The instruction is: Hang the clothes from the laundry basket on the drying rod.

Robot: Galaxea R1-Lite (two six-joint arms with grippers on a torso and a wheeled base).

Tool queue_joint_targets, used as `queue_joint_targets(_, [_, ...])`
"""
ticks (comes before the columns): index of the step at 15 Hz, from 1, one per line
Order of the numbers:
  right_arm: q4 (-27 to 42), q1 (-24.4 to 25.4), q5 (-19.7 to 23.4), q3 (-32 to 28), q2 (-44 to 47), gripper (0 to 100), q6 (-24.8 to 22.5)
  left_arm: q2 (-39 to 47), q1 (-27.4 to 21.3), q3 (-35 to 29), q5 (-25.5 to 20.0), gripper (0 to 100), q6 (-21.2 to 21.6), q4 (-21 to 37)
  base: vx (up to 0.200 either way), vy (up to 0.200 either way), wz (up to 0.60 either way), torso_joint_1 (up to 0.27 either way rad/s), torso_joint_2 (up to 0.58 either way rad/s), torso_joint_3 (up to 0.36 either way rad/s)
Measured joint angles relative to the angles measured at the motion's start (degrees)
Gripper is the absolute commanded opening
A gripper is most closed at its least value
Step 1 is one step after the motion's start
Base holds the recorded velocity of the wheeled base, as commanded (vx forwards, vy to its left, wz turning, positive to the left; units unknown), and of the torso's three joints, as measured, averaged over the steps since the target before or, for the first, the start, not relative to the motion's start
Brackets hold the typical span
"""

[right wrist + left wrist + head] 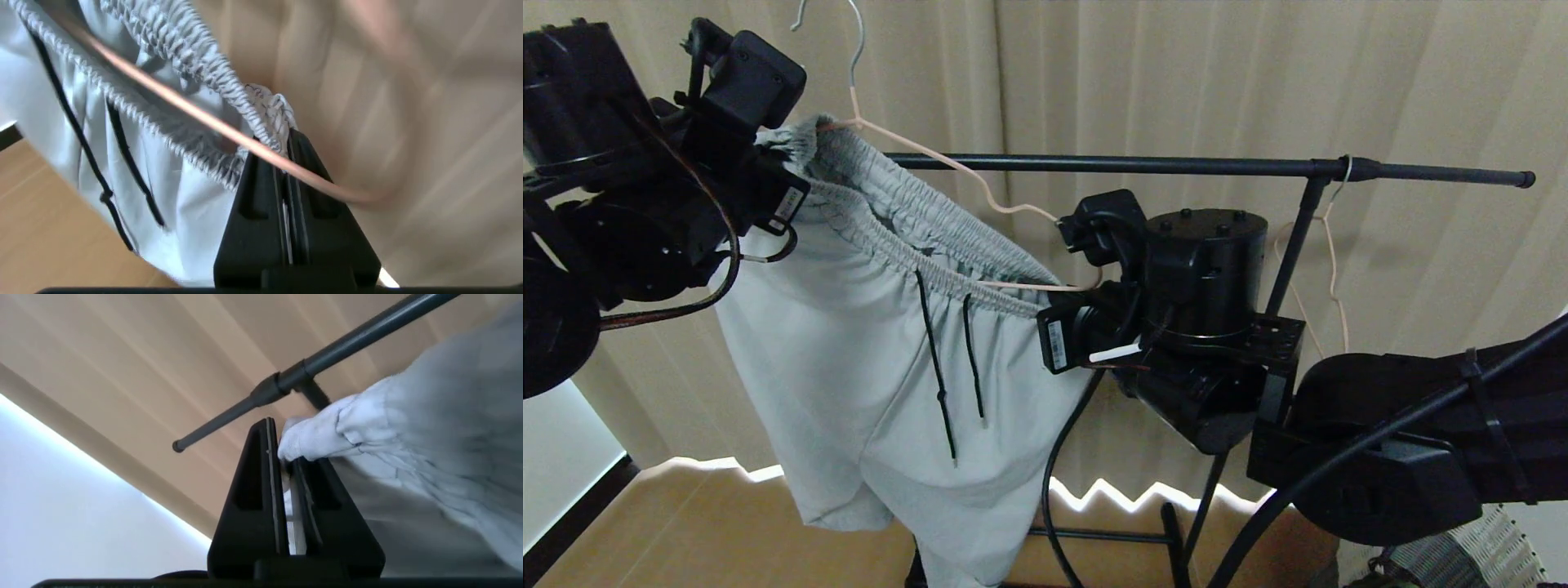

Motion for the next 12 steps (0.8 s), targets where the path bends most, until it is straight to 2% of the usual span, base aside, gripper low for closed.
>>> queue_joint_targets(8, [0.0,-3.4,0.1,1.9,-2.6,0,0.0,1.5,2.1,1.5,-0.1,0,1.5,-5.5,0.0,0.0,0.0,0.0,0.0,0.0])
queue_joint_targets(12, [0.0,-4.0,0.4,2.0,-3.1,0,0.0,2.1,3.8,4.2,-0.2,0,5.1,-11.7,0.0,0.0,0.0,0.0,0.0,0.0])
